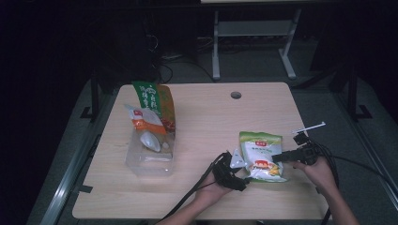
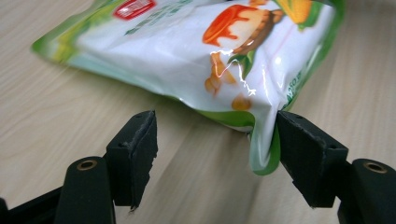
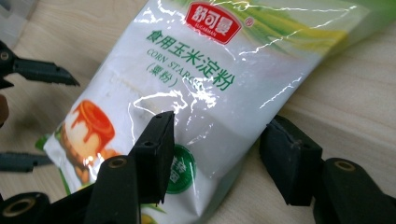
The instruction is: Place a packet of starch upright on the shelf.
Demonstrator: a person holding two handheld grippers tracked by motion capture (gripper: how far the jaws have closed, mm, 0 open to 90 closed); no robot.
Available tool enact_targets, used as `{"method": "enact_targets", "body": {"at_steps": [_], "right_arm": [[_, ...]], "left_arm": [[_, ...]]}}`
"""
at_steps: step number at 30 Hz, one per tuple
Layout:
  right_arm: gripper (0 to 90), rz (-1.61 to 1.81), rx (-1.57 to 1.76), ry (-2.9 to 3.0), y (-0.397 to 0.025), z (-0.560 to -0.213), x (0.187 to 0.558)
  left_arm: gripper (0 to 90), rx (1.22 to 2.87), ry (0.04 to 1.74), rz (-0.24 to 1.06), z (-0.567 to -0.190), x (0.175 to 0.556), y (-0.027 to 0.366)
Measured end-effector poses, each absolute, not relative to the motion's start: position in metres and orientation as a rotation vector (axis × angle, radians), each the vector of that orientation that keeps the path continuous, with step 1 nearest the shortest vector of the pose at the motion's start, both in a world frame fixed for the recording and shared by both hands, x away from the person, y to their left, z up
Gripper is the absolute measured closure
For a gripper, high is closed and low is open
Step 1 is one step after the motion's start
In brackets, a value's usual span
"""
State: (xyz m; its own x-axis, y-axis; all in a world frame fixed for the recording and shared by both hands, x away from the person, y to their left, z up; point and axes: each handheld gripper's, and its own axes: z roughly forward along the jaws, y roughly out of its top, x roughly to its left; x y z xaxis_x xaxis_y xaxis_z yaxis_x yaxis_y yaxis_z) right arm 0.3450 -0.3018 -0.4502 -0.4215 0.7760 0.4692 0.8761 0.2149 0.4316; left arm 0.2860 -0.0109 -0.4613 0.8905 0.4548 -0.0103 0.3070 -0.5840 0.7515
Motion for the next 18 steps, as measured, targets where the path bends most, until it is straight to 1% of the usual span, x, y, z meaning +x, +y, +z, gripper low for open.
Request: {"method": "enact_targets", "body": {"at_steps": [4,5,8,10,11,13,14,16,17,18], "right_arm": [[41.8,-0.974,-1.603,-2.33,-0.304,-0.452,0.345],[41.3,-0.988,-1.624,-2.31,-0.306,-0.455,0.346],[40.3,-1.002,-1.636,-2.308,-0.308,-0.457,0.347],[40.2,-1.007,-1.654,-2.307,-0.309,-0.457,0.348],[39.7,-1.014,-1.672,-2.303,-0.31,-0.457,0.349],[39.3,-1.019,-1.692,-2.296,-0.312,-0.457,0.351],[39.3,-1.019,-1.692,-2.296,-0.312,-0.457,0.351],[38.7,-1.039,-1.703,-2.295,-0.315,-0.459,0.353],[39.1,-1.053,-1.721,-2.285,-0.318,-0.459,0.354],[39.1,-1.053,-1.721,-2.285,-0.318,-0.459,0.354]], "left_arm": [[32.1,2.228,0.586,0.239,-0.461,0.292,-0.004],[32.1,2.208,0.588,0.191,-0.46,0.293,-0.002],[34.1,2.183,0.581,0.159,-0.458,0.291,-0.001],[37.8,2.184,0.553,0.15,-0.455,0.29,-0.002],[42.6,2.171,0.546,0.139,-0.453,0.289,-0.003],[45.8,2.18,0.535,0.14,-0.453,0.29,-0.004],[45.8,2.176,0.546,0.13,-0.453,0.29,-0.006],[49.1,2.179,0.547,0.128,-0.454,0.291,-0.008],[52.1,2.185,0.545,0.132,-0.454,0.292,-0.008],[52.1,2.185,0.549,0.124,-0.455,0.293,-0.009]]}}
